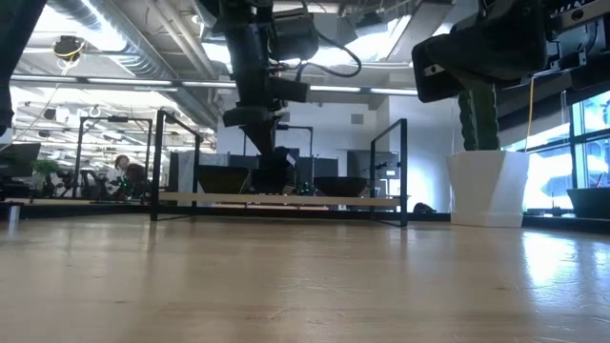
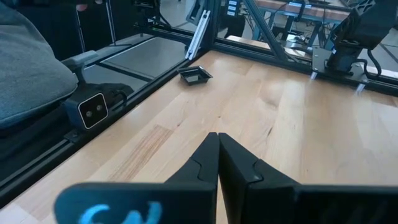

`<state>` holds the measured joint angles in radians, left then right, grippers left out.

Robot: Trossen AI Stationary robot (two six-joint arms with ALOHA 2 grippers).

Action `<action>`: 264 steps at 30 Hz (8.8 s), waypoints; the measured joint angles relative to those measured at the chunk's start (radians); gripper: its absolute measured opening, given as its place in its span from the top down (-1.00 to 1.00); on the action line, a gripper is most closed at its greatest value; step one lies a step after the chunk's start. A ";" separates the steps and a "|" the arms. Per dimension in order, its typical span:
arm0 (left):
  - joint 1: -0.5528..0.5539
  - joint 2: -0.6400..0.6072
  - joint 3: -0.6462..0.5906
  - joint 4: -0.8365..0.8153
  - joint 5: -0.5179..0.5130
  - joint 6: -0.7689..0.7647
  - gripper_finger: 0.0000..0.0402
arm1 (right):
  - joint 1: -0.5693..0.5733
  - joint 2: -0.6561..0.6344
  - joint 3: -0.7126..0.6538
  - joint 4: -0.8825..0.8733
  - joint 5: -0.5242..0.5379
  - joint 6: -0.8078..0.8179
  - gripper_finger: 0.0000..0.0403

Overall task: Pick & Place Mini shaped plates
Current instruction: Stack the square plate on top of the square plate on the shelf

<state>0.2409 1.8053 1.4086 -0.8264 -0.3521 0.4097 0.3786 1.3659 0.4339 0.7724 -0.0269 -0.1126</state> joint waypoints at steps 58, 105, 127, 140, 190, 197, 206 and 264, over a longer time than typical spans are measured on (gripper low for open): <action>-0.076 -0.001 0.054 -0.087 -0.041 -0.012 0.25 | 0.000 0.000 0.000 0.000 0.000 -0.004 0.96; 0.017 0.042 0.054 -0.090 0.030 -0.110 0.25 | 0.000 0.000 0.000 -0.012 -0.001 0.000 0.96; 0.016 0.042 0.054 -0.096 0.002 -0.101 0.97 | 0.000 0.000 0.000 -0.015 -0.001 0.000 0.96; -0.022 0.042 0.054 -0.100 0.002 -0.075 0.74 | 0.000 0.000 0.000 -0.015 -0.001 0.000 0.96; -0.024 0.037 0.083 -0.112 -0.027 -0.082 0.98 | 0.000 0.000 0.000 -0.015 0.000 0.000 0.96; -0.113 -0.084 0.083 -0.229 -0.120 -0.106 0.99 | 0.002 0.000 0.000 -0.030 -0.001 0.000 0.96; -0.475 -0.364 0.064 -0.325 0.005 -0.601 0.99 | 0.002 0.000 0.000 -0.033 -0.001 0.000 0.96; -1.330 0.188 -0.108 0.093 0.029 -1.167 0.31 | 0.002 0.000 0.000 0.022 0.001 0.004 0.96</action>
<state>-1.0893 1.9934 1.3006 -0.7337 -0.3234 -0.7572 0.3810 1.3655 0.4335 0.7948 -0.0261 -0.1089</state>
